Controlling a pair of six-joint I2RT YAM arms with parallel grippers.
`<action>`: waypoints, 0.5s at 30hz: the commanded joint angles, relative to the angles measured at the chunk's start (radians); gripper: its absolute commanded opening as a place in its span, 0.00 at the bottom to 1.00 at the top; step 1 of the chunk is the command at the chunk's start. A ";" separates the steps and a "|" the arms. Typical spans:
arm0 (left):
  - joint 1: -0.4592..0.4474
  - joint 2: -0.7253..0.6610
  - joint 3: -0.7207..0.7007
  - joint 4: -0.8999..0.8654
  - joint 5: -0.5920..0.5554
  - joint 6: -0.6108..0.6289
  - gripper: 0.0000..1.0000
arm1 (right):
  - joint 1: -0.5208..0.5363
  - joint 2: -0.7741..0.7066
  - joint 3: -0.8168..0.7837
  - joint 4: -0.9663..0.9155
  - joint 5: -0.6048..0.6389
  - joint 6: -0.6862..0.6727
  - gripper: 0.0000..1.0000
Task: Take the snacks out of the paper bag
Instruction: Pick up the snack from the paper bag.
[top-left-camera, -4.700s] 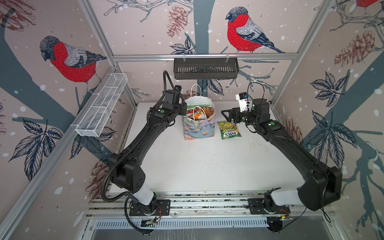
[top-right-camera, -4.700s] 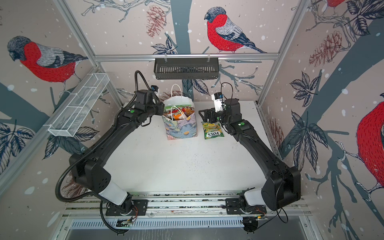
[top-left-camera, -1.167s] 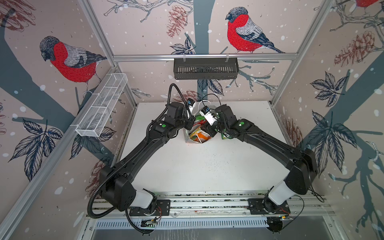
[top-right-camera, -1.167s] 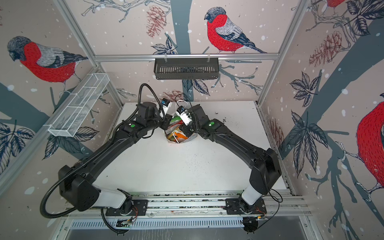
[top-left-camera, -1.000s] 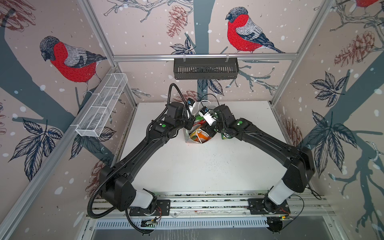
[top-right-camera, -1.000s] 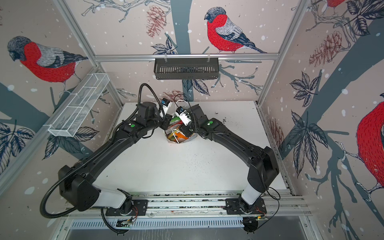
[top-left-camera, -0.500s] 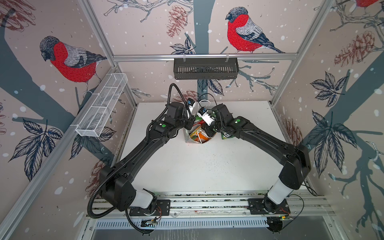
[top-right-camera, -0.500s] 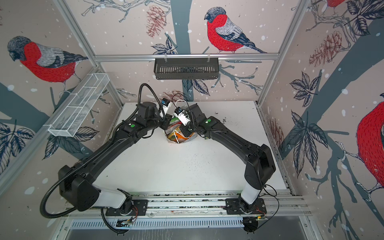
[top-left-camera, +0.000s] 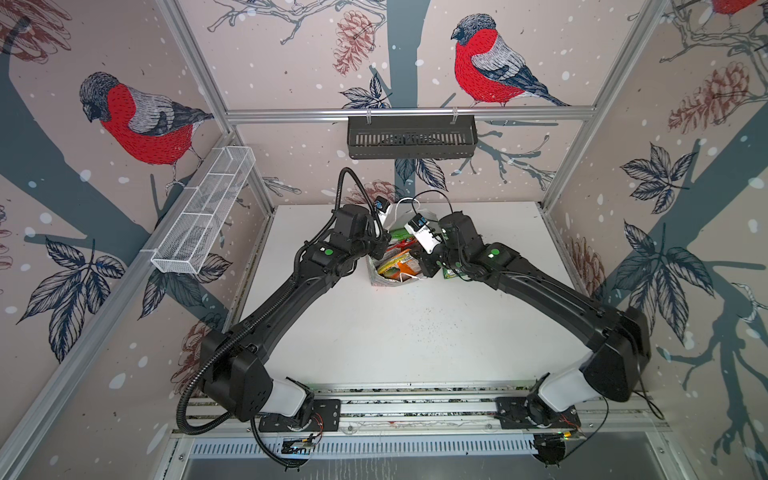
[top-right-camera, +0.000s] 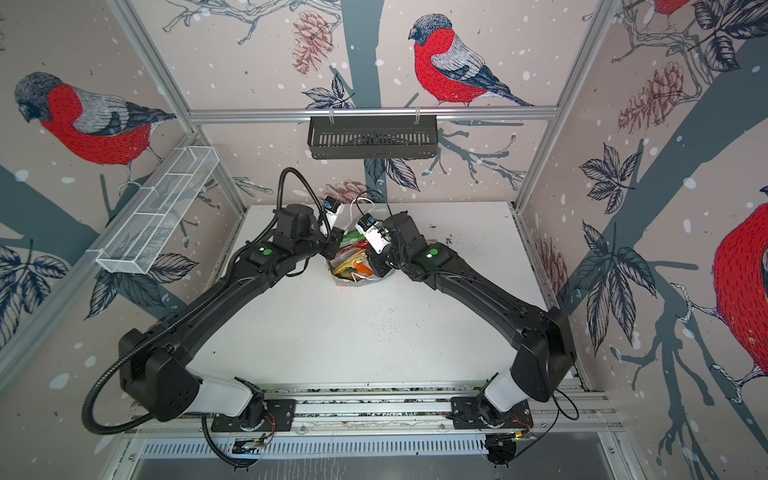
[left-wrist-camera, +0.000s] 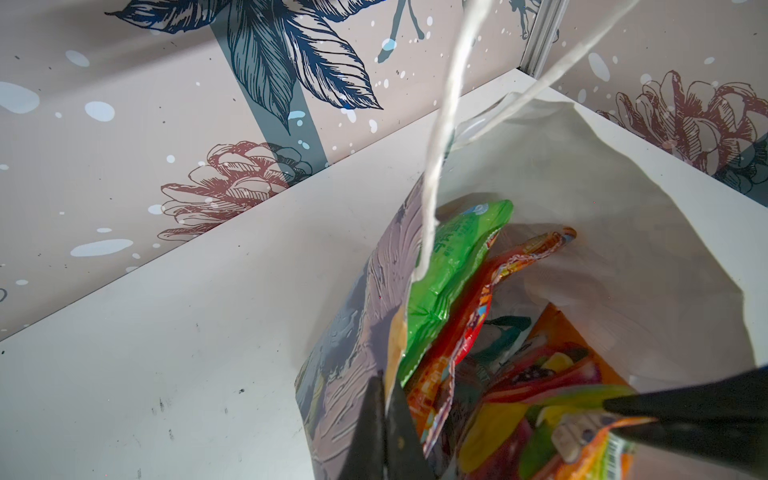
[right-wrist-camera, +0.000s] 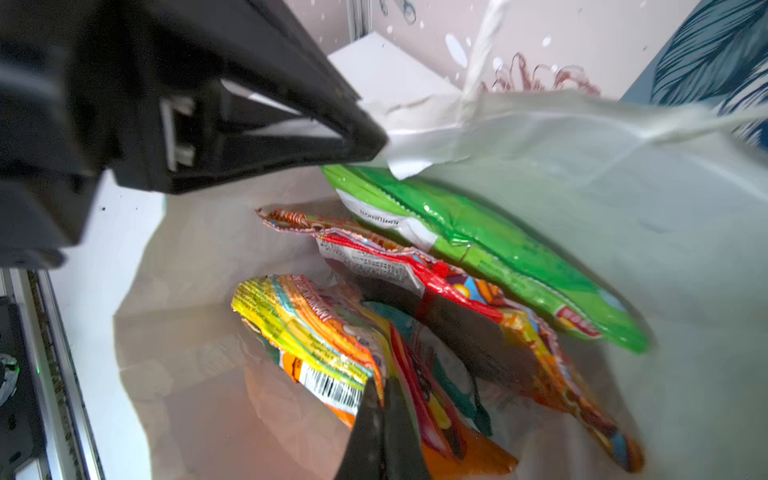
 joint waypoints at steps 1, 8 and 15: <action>0.000 -0.004 -0.003 0.064 0.020 0.011 0.00 | -0.007 -0.060 -0.046 0.232 0.021 0.057 0.00; -0.002 -0.013 -0.008 0.070 0.025 0.007 0.00 | -0.015 -0.156 -0.097 0.409 0.088 0.102 0.00; -0.001 -0.016 -0.007 0.069 0.027 0.013 0.00 | -0.029 -0.270 -0.140 0.521 0.176 0.117 0.00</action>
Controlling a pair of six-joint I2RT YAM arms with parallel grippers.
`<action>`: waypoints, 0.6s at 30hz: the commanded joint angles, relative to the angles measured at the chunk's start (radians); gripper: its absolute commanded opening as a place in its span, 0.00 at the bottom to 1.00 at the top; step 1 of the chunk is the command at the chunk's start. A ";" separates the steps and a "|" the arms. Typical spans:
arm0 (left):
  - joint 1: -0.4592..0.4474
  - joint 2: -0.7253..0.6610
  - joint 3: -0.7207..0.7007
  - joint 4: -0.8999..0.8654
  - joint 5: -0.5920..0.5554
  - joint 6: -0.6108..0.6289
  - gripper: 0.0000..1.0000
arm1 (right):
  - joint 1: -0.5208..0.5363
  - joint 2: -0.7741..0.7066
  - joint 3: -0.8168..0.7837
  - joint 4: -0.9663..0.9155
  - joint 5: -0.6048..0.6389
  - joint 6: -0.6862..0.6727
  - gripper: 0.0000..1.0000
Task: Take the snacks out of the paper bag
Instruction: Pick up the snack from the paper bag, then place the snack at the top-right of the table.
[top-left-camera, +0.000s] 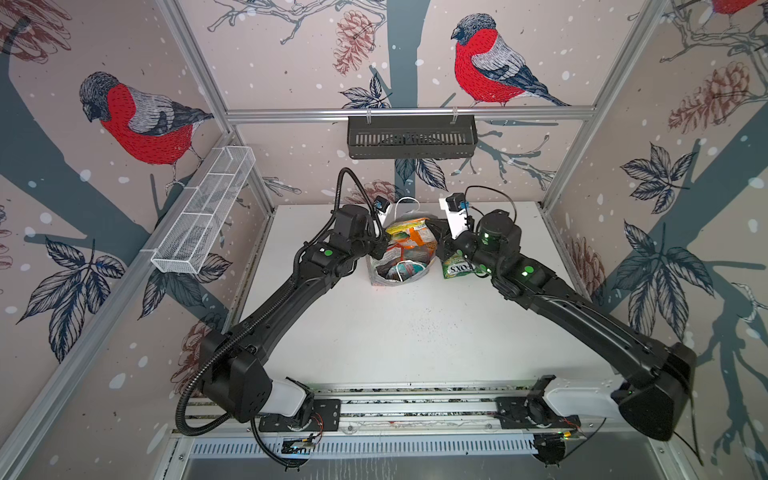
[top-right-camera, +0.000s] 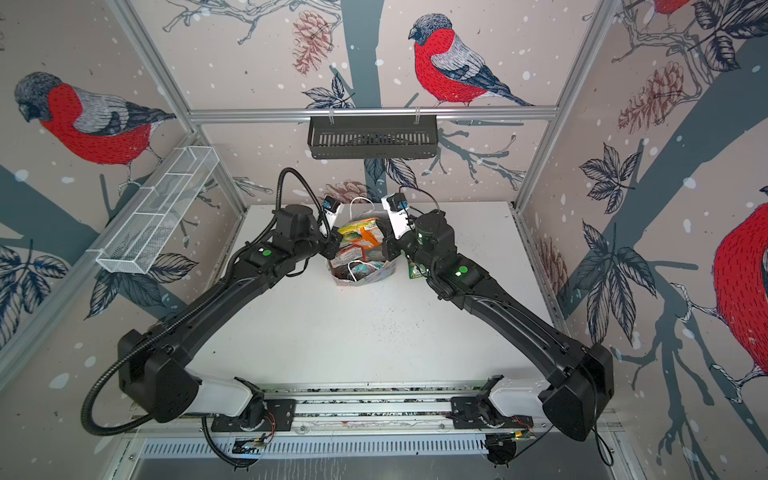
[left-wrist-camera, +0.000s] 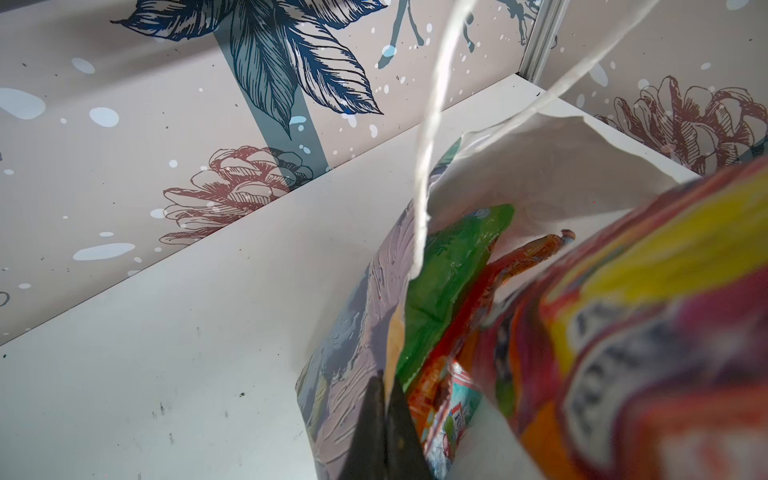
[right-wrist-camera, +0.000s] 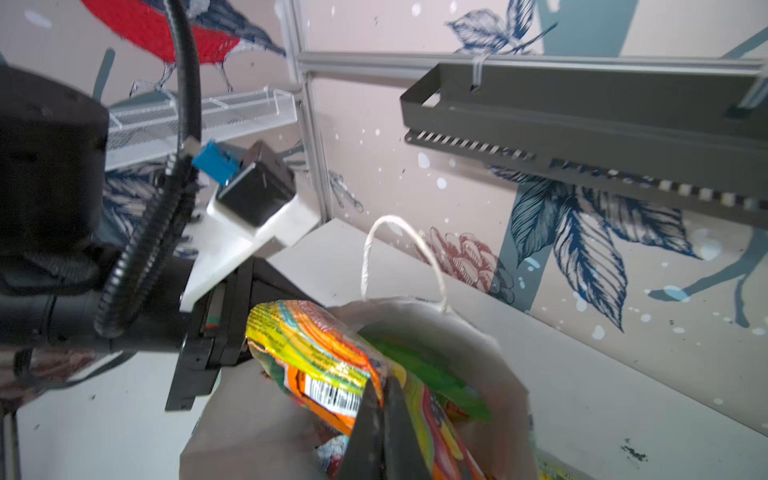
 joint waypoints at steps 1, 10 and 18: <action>-0.001 -0.009 0.003 0.055 0.027 0.013 0.00 | -0.003 -0.063 -0.012 0.154 0.070 0.009 0.00; -0.001 -0.004 0.005 0.050 0.026 0.022 0.00 | -0.081 -0.304 -0.072 0.202 0.181 -0.002 0.00; -0.001 0.009 0.022 0.046 0.036 0.025 0.00 | -0.192 -0.362 -0.045 0.014 0.409 -0.046 0.00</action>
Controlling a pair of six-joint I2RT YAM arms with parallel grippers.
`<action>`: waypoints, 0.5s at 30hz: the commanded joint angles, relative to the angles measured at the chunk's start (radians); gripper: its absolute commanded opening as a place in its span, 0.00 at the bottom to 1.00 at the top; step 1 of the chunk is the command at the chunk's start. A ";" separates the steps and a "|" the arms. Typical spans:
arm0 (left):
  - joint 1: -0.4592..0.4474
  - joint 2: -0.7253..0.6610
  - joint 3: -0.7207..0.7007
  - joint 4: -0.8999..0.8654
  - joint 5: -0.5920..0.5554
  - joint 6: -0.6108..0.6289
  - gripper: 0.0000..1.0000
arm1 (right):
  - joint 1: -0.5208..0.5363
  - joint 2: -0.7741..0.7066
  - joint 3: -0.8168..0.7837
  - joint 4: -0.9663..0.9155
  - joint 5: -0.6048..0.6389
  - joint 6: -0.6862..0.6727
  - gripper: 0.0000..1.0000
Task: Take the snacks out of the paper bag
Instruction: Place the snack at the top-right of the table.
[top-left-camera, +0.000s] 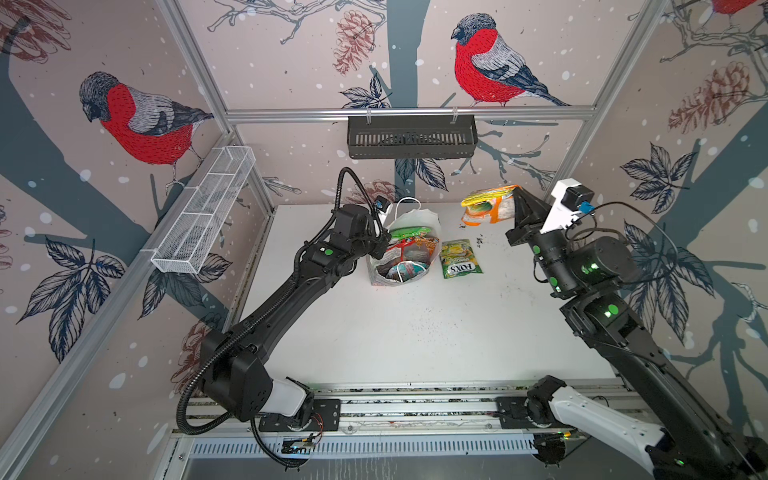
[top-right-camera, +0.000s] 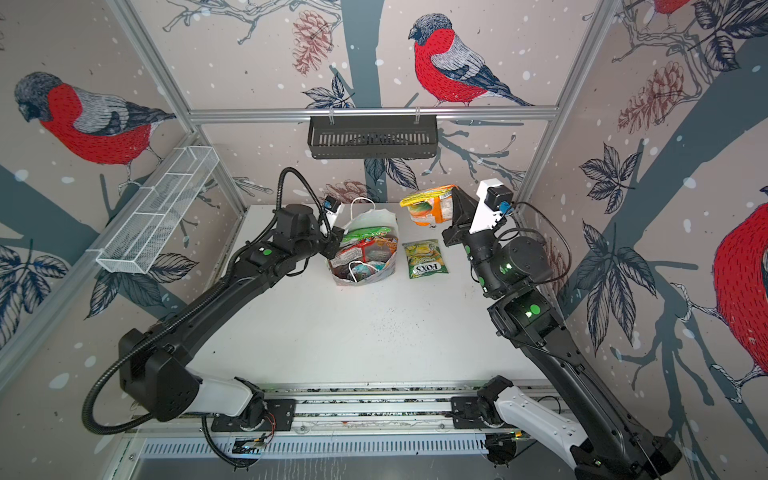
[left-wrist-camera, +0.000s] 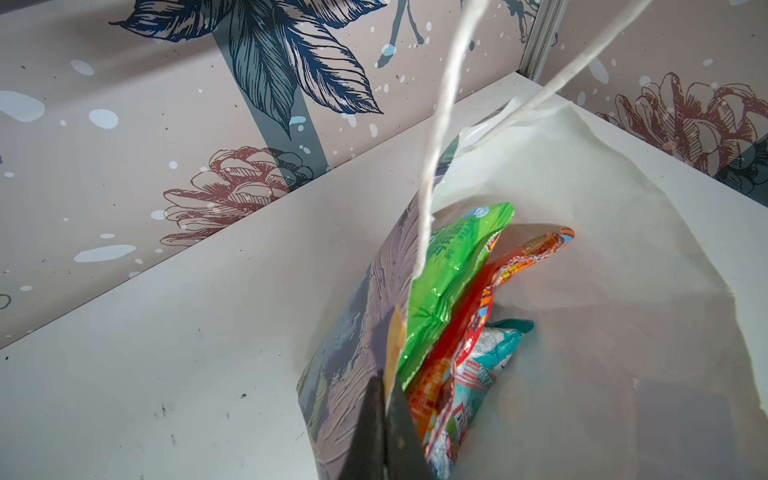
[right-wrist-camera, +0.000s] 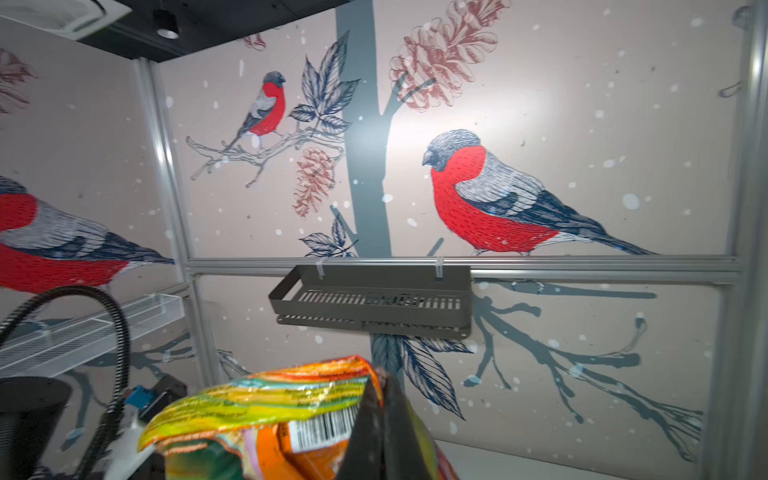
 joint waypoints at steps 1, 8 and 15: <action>-0.002 0.003 0.017 0.048 0.037 0.020 0.00 | -0.045 0.024 0.012 -0.102 0.169 -0.026 0.00; -0.001 0.001 0.030 0.039 0.043 0.029 0.00 | -0.268 0.190 -0.049 -0.201 0.129 0.048 0.00; -0.001 0.001 0.022 0.042 0.045 0.031 0.00 | -0.400 0.411 -0.136 -0.069 0.097 0.061 0.00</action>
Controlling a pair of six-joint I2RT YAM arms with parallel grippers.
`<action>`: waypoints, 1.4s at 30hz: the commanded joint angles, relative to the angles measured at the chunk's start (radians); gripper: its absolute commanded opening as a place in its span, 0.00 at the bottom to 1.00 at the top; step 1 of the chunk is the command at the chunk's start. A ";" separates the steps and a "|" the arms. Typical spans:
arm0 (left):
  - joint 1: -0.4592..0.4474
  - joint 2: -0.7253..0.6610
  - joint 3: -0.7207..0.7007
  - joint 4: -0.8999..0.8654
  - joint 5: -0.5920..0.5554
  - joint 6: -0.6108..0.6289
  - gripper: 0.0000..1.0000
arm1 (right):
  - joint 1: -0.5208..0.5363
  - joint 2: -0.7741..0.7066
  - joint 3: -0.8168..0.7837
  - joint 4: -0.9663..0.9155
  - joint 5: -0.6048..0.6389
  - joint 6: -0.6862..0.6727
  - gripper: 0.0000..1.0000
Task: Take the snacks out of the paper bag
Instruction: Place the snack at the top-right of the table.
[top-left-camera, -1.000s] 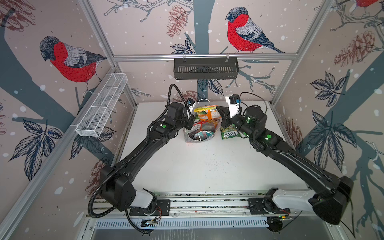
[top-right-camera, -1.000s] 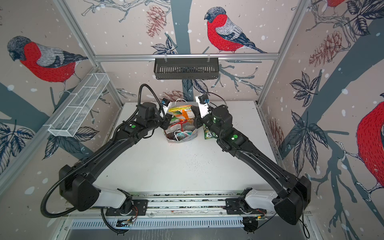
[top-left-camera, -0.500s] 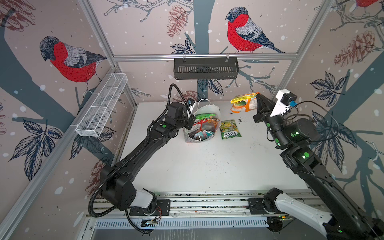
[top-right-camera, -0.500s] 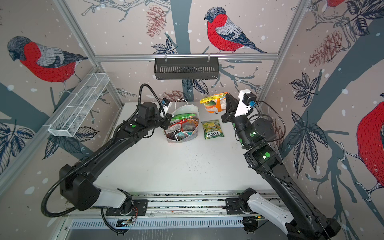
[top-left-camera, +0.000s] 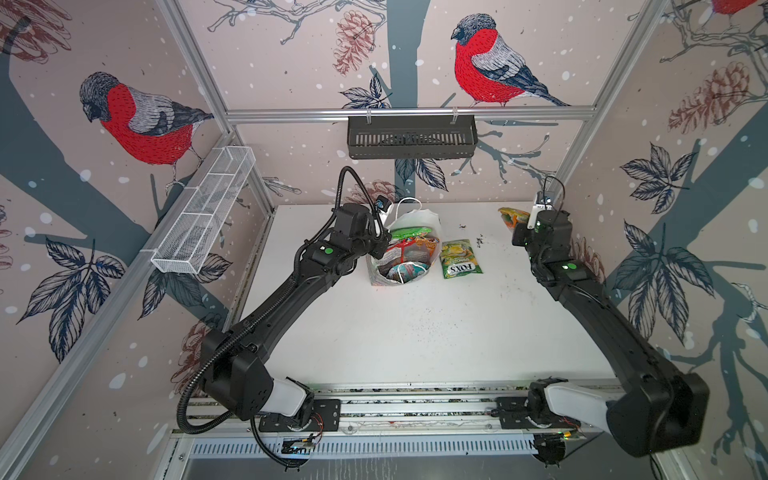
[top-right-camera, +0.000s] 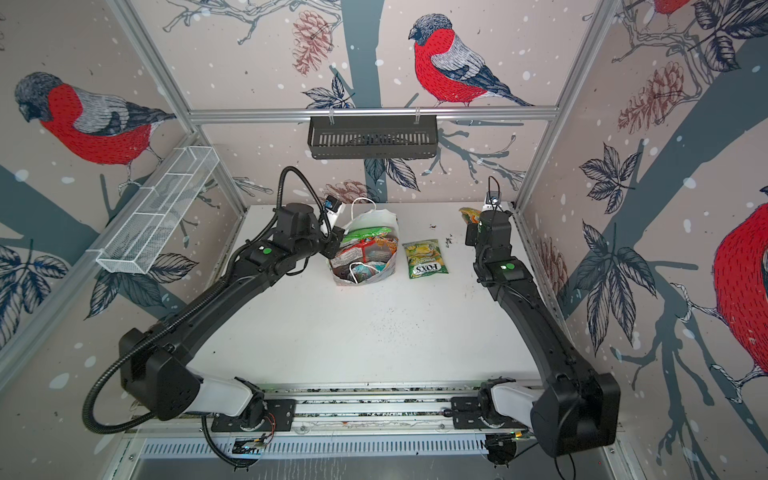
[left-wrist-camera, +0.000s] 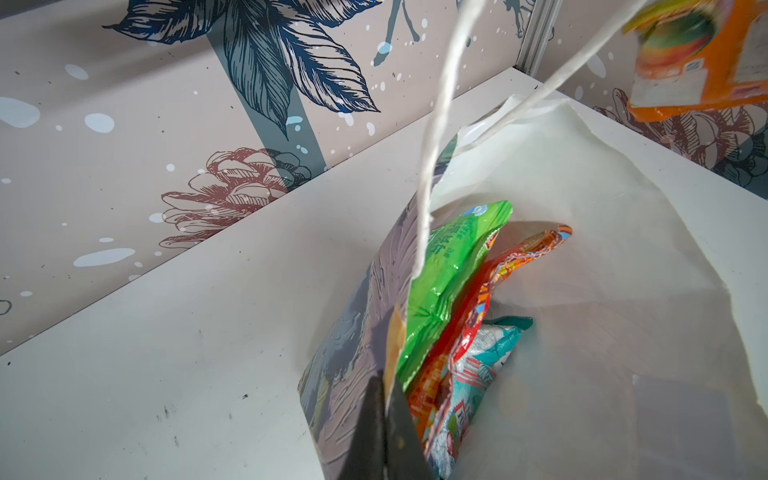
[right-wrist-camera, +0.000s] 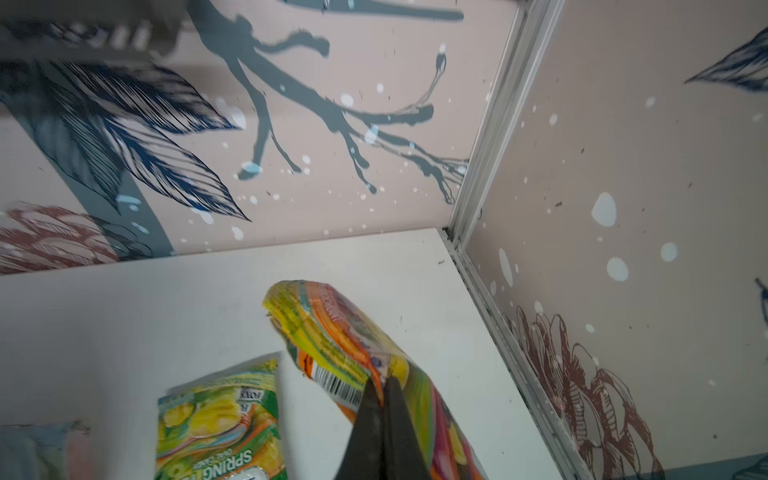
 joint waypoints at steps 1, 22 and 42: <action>-0.001 -0.002 0.005 0.063 0.039 0.014 0.00 | -0.025 0.081 -0.030 0.141 -0.003 0.014 0.00; -0.001 -0.001 0.006 0.057 0.036 0.018 0.00 | 0.103 0.465 -0.033 -0.072 0.024 0.101 0.00; -0.001 -0.004 0.012 0.046 0.044 0.020 0.00 | 0.009 0.381 -0.010 -0.117 -0.255 0.127 0.33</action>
